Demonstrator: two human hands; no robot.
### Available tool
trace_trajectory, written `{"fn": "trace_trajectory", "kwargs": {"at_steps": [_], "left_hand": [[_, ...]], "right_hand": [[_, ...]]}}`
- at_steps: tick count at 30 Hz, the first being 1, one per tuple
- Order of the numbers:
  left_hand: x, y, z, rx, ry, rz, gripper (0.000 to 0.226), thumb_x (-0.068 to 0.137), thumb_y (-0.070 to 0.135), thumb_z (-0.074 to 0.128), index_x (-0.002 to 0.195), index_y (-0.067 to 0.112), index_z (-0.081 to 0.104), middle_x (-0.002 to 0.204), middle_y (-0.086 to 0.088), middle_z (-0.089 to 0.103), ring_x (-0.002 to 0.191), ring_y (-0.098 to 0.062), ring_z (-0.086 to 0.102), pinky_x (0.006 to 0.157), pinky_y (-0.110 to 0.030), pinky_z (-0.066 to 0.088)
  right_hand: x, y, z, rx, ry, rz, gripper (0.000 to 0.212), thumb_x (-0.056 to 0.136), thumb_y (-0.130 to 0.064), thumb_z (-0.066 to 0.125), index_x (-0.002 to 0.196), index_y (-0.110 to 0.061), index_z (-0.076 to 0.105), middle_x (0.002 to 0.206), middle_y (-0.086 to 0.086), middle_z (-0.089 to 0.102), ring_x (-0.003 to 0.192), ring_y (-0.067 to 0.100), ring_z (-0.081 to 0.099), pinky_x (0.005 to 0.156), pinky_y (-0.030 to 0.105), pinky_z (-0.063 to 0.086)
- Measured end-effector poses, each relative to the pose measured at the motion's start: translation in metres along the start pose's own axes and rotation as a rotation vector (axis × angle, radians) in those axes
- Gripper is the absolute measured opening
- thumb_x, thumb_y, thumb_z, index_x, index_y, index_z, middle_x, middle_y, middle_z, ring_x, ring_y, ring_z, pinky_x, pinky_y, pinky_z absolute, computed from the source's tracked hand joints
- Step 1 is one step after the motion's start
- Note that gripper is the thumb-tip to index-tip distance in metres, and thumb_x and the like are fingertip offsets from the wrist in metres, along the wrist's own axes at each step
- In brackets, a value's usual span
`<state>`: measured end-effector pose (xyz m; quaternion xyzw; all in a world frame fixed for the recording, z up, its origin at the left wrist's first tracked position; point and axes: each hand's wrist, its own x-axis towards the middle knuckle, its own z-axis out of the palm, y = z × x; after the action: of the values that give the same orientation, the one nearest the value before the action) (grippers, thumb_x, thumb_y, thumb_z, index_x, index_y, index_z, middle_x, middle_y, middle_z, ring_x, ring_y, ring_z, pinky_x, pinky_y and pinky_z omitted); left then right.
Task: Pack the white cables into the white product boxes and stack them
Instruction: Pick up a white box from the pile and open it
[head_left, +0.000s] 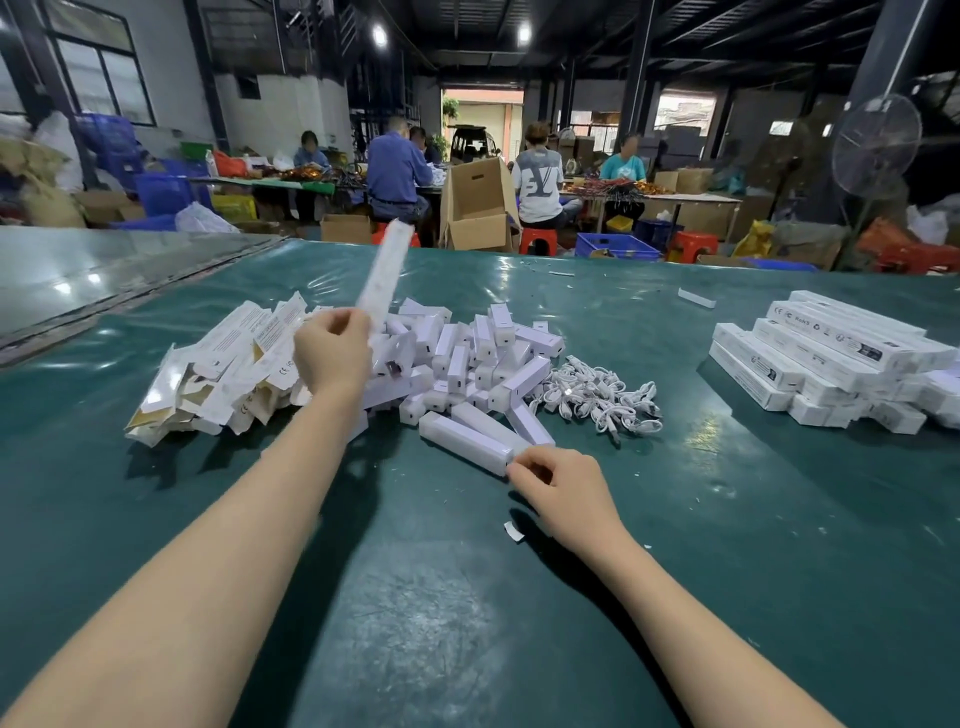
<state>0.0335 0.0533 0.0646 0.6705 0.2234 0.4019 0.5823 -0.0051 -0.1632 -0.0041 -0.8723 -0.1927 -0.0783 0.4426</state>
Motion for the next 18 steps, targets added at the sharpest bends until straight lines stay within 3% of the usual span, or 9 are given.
{"fn": "trace_trajectory", "kwargs": {"at_steps": [2,4,6,8,11,12,14,16,18], "left_hand": [[-0.031,0.007,0.001,-0.207,-0.176,-0.023,0.012,0.087,0.003,0.053,0.080,0.008,0.061,0.062,0.004,0.062,0.056,-0.012,0.059,0.052,-0.024,0.050],[-0.067,0.005,0.001,-0.334,-0.454,-0.116,0.023,0.086,-0.005,0.049,0.071,0.008,0.059,0.051,0.006,0.060,0.044,-0.007,0.057,0.047,-0.020,0.051],[-0.097,-0.003,-0.002,-0.233,-0.743,-0.156,0.029,0.085,-0.008,0.049,0.068,0.012,0.062,0.052,0.005,0.061,0.042,-0.007,0.058,0.045,-0.017,0.050],[-0.112,-0.013,-0.007,-0.062,-0.943,-0.158,0.027,0.083,-0.008,0.049,0.071,0.012,0.063,0.052,0.008,0.062,0.043,-0.007,0.060,0.042,-0.012,0.045],[-0.115,-0.022,-0.014,-0.142,-0.937,-0.264,0.022,0.085,-0.008,0.050,0.077,0.009,0.063,0.065,0.003,0.063,0.046,-0.006,0.057,0.051,-0.017,0.051],[-0.114,-0.023,-0.015,-0.198,-0.924,-0.301,0.020,0.086,-0.007,0.051,0.079,0.008,0.063,0.072,-0.002,0.062,0.048,-0.008,0.056,0.054,-0.021,0.053],[-0.114,-0.023,-0.015,-0.289,-0.930,-0.355,0.019,0.085,-0.006,0.054,0.079,0.009,0.063,0.078,-0.005,0.060,0.050,-0.009,0.057,0.059,-0.024,0.056],[-0.115,-0.021,-0.014,-0.316,-0.971,-0.334,0.017,0.081,-0.003,0.062,0.079,0.014,0.064,0.077,0.000,0.060,0.057,-0.006,0.059,0.062,-0.022,0.055],[-0.119,-0.019,-0.013,-0.094,-1.025,-0.091,0.017,0.077,0.010,0.070,0.083,0.023,0.061,0.082,0.010,0.059,0.067,0.003,0.058,0.067,-0.013,0.049]], "right_hand": [[0.002,-0.004,-0.004,0.327,0.071,0.072,0.012,0.084,-0.013,0.063,0.095,-0.014,0.068,0.079,-0.002,0.063,0.069,0.007,0.057,0.071,0.023,0.049],[0.004,-0.004,-0.009,0.732,0.068,0.148,0.041,0.077,-0.017,0.071,0.115,-0.015,0.055,0.091,-0.001,0.059,0.069,0.001,0.059,0.068,0.019,0.047],[0.006,-0.001,-0.014,1.116,0.026,0.217,0.078,0.051,-0.032,0.083,0.119,-0.021,0.047,0.098,-0.001,0.058,0.081,0.007,0.059,0.075,0.026,0.043],[0.007,0.002,-0.021,1.437,0.020,0.274,0.097,0.016,-0.037,0.093,0.106,-0.025,0.058,0.096,0.004,0.063,0.090,0.019,0.061,0.082,0.035,0.045],[0.005,0.008,-0.030,1.654,0.125,0.329,0.065,0.006,-0.026,0.094,0.067,-0.017,0.075,0.078,0.007,0.070,0.071,0.021,0.069,0.074,0.039,0.058],[0.005,0.008,-0.032,1.676,0.151,0.349,0.052,0.011,-0.021,0.094,0.059,-0.014,0.074,0.072,0.007,0.071,0.065,0.020,0.070,0.071,0.040,0.058],[0.006,0.011,-0.031,1.679,0.203,0.392,0.017,0.043,-0.015,0.085,0.046,-0.009,0.068,0.063,0.006,0.070,0.058,0.017,0.069,0.065,0.039,0.057],[0.008,0.015,-0.031,1.603,0.244,0.426,0.038,0.077,-0.010,0.062,0.040,-0.009,0.066,0.056,0.003,0.067,0.052,0.013,0.067,0.057,0.032,0.057],[0.009,0.018,-0.029,1.541,0.280,0.442,0.049,0.089,-0.008,0.050,0.043,-0.010,0.066,0.053,0.002,0.066,0.049,0.012,0.065,0.053,0.028,0.056]]}}
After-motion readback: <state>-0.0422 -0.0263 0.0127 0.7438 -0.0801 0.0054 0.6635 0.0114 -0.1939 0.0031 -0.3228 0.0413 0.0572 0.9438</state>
